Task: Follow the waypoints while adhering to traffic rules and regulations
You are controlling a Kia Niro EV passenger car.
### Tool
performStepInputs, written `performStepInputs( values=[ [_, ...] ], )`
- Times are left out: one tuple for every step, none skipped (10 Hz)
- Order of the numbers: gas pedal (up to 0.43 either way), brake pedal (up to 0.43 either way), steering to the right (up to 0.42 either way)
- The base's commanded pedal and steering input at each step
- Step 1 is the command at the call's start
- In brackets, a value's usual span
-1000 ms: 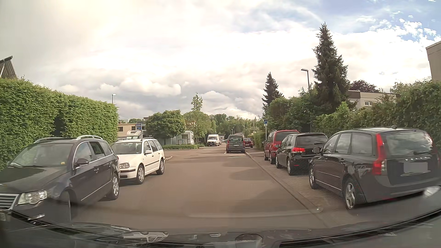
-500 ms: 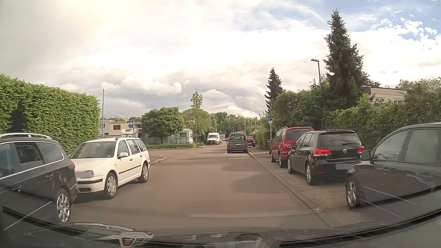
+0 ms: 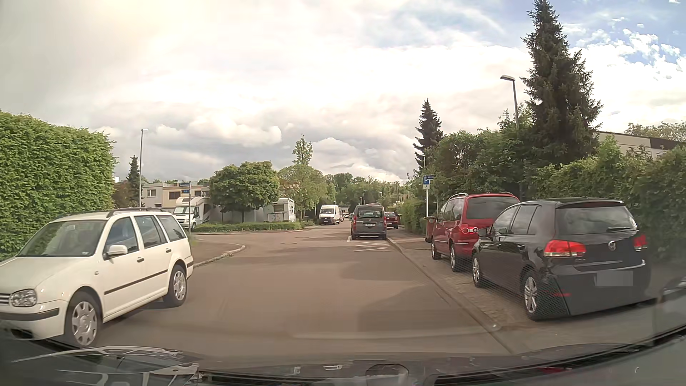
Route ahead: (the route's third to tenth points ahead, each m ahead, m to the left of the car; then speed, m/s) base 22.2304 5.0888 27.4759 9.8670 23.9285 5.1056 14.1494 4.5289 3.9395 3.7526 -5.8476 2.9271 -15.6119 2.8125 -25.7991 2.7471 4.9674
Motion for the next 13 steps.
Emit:
performStepInputs(
  values=[
    [0.039,0.000,-0.005],
    [0.039,0.000,-0.003],
    [0.039,0.000,-0.003],
    [0.039,0.000,-0.004],
    [0.039,0.000,-0.005],
    [0.039,0.000,-0.005],
    [0.039,0.000,-0.005],
    [0.039,0.000,-0.005],
    [0.039,0.000,-0.005],
    [0.039,0.000,-0.007],
    [0.039,0.000,-0.008],
    [0.028,0.000,-0.010],
    [0.028,0.000,-0.012]
  ],
)
